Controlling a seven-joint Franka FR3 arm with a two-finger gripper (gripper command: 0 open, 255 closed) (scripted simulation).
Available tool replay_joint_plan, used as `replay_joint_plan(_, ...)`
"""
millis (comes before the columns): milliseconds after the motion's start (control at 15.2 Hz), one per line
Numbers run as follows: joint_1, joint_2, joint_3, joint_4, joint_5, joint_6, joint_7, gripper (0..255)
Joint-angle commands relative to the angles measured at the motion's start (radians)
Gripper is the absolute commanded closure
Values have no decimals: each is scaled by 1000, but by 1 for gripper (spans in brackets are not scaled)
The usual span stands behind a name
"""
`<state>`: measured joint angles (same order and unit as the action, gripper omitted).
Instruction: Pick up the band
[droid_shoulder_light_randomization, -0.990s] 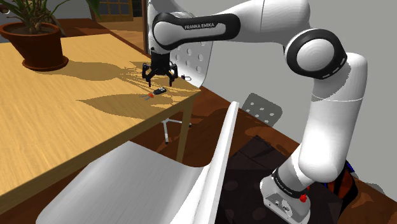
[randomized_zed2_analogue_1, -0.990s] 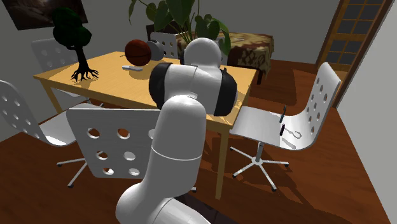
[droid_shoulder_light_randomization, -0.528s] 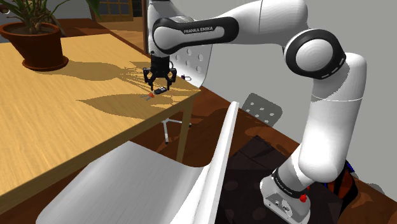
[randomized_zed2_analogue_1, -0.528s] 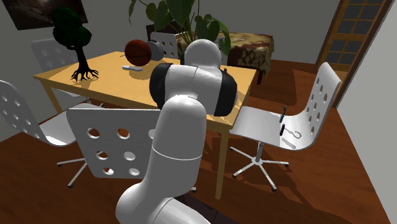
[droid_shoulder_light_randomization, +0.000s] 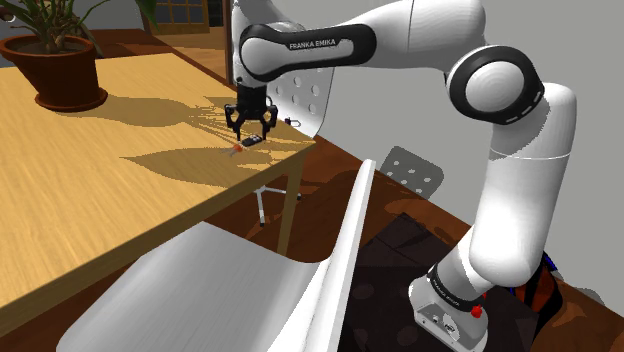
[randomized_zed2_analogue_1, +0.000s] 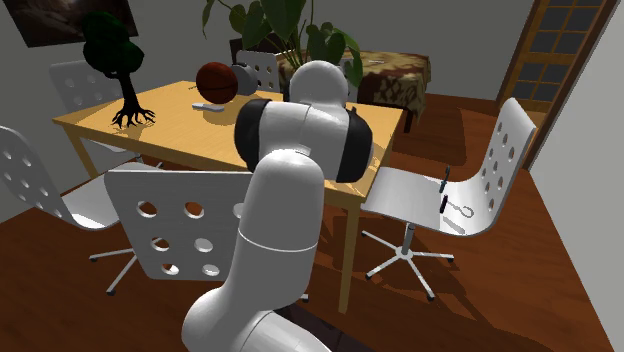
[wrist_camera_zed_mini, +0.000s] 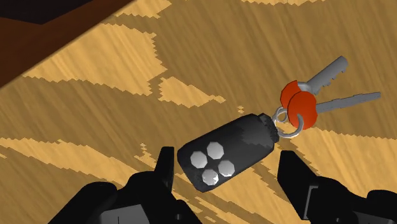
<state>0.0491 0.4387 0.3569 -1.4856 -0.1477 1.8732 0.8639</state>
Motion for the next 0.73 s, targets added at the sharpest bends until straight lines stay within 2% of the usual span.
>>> replay_joint_plan(0,1,-3,1,19,2,-22,-1,255)
replay_joint_plan(660,10,-11,5,143,7,-153,-7,255)
